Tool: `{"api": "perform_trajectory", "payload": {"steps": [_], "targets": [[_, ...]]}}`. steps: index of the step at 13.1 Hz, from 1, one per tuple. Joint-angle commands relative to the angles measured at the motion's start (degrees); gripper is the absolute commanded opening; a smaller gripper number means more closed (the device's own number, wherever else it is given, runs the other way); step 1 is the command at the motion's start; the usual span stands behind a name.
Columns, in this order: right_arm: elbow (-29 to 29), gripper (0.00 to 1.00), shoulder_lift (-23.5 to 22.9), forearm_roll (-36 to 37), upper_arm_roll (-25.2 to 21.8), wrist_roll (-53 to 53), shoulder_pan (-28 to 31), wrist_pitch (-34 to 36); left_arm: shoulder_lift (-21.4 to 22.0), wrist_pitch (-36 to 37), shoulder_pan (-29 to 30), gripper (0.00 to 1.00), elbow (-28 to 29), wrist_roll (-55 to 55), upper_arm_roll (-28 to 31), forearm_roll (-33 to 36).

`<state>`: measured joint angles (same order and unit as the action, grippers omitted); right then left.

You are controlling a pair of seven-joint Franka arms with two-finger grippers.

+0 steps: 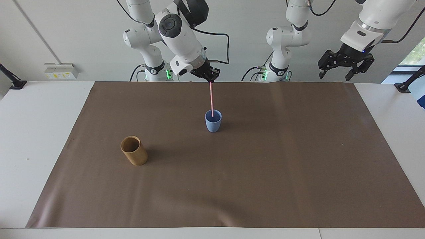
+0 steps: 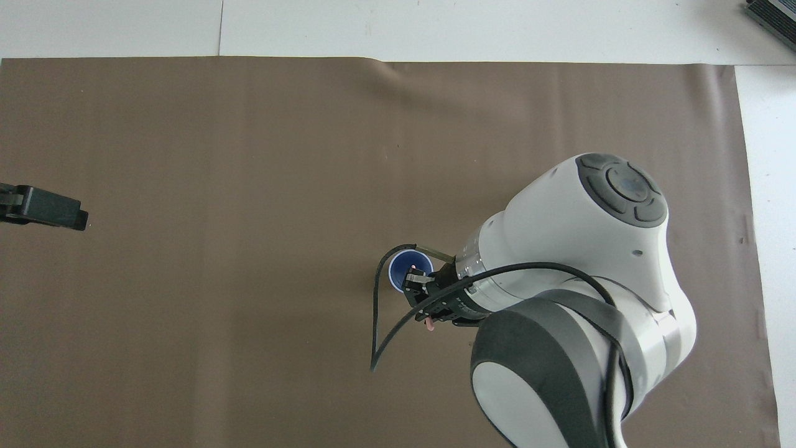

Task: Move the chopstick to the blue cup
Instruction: 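Carry the chopstick over the blue cup and lower it in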

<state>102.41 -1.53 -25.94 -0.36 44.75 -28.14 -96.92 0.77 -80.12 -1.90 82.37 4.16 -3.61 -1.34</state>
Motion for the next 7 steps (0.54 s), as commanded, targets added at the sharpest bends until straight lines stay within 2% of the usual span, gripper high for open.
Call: {"api": "perform_trajectory", "payload": {"steps": [1,4,5,6,7], "targets": [[0.68,0.0,-1.63,-1.66,0.27,0.6,0.54,-2.05,1.34,0.49,0.85,1.0,1.39,0.23,-0.6,0.81],[2.0,0.0,-2.68,-1.75,0.36,0.34,0.54,-2.92,1.34,0.49,0.85,1.0,1.39,0.23,-0.6,0.81],[2.0,0.06,-3.21,-1.84,0.36,0.25,0.36,-3.1,1.34,0.49,0.85,1.0,1.39,0.23,-0.6,0.81],[1.92,0.26,-3.3,-2.1,0.36,0.07,0.28,-3.28,1.34,0.58,0.85,1.0,1.39,0.23,-0.6,0.81],[1.39,0.51,-3.65,-2.71,0.36,-0.71,0.45,-3.19,1.34,0.49,0.85,1.0,1.39,0.23,-0.6,0.81]]}}
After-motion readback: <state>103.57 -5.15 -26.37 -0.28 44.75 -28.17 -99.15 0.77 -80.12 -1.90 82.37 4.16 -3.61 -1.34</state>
